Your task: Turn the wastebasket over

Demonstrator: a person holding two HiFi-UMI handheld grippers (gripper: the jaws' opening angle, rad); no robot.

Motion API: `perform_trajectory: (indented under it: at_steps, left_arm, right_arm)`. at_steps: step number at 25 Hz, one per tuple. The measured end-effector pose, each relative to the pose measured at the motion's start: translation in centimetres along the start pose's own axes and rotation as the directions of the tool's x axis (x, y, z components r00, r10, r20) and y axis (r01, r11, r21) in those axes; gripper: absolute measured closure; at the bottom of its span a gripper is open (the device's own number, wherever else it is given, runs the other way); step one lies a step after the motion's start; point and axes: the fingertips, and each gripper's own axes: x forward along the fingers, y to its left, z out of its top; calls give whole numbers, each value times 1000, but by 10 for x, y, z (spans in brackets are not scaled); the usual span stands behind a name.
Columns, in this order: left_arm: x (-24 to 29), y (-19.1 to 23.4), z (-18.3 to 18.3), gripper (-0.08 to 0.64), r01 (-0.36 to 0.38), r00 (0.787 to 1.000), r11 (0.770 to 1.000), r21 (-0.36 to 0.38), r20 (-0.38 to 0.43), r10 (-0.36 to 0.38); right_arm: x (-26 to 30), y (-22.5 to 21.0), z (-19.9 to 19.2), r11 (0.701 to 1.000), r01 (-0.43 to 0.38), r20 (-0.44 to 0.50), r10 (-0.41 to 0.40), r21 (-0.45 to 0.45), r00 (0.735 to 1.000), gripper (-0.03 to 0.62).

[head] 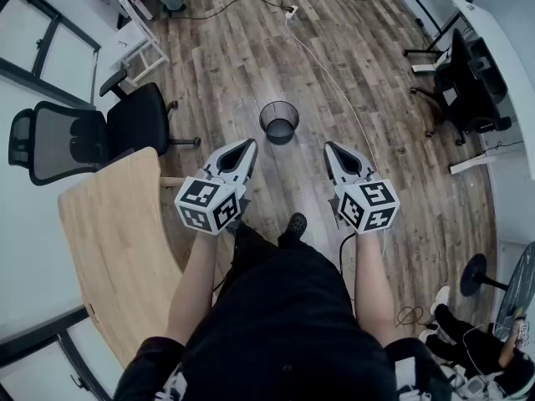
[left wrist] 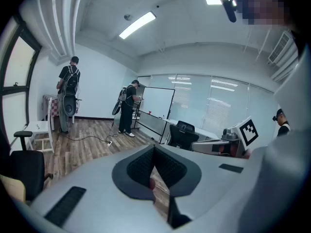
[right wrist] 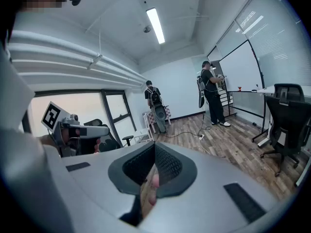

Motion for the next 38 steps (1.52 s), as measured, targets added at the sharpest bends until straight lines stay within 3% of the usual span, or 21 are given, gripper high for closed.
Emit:
perform_trajectory:
  at_steps: [15, 21, 38]
  left_arm:
    - [-1, -3, -9, 543, -36, 999, 999, -25, -33, 35]
    - [-4, -3, -12, 543, -52, 998, 998, -26, -39, 51]
    - [-1, -13, -34, 543, -54, 995, 998, -33, -91, 51]
  right_arm:
    - [-14, 1, -4, 999, -7, -2, 6, -44, 1000, 560]
    - [-17, 5, -6, 999, -53, 16, 53, -9, 998, 560]
    - [-27, -10, -23, 999, -30, -3, 30, 33, 1000, 560]
